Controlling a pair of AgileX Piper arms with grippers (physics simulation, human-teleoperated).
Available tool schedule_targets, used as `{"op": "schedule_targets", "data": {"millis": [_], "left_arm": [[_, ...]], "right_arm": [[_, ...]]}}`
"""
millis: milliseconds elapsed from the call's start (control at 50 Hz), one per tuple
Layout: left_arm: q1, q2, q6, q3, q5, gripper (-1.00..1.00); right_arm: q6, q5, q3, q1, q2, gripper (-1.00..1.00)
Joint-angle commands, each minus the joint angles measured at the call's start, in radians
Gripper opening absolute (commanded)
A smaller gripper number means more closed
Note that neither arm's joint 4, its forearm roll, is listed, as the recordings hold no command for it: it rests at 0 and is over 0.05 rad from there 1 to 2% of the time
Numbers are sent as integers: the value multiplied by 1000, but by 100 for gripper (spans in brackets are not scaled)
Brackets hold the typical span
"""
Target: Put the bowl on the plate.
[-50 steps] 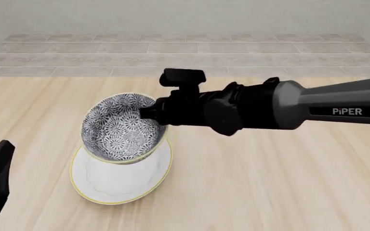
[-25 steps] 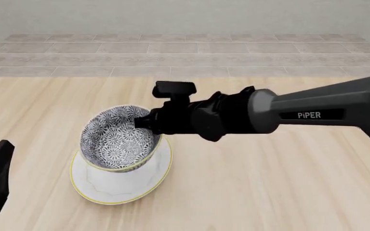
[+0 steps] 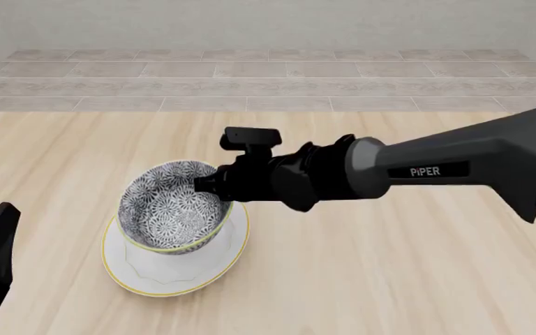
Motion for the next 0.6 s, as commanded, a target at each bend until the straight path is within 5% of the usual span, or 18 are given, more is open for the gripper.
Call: {"op": "schedule_targets", "data": {"millis": [20,600], "left_arm": [[-1,0,1,0,0,100],[-10,0,1,1,2,100]], "right_arm": [[24,-23,1,2,19,-100],[28,-50,11,2,57,-100]]}}
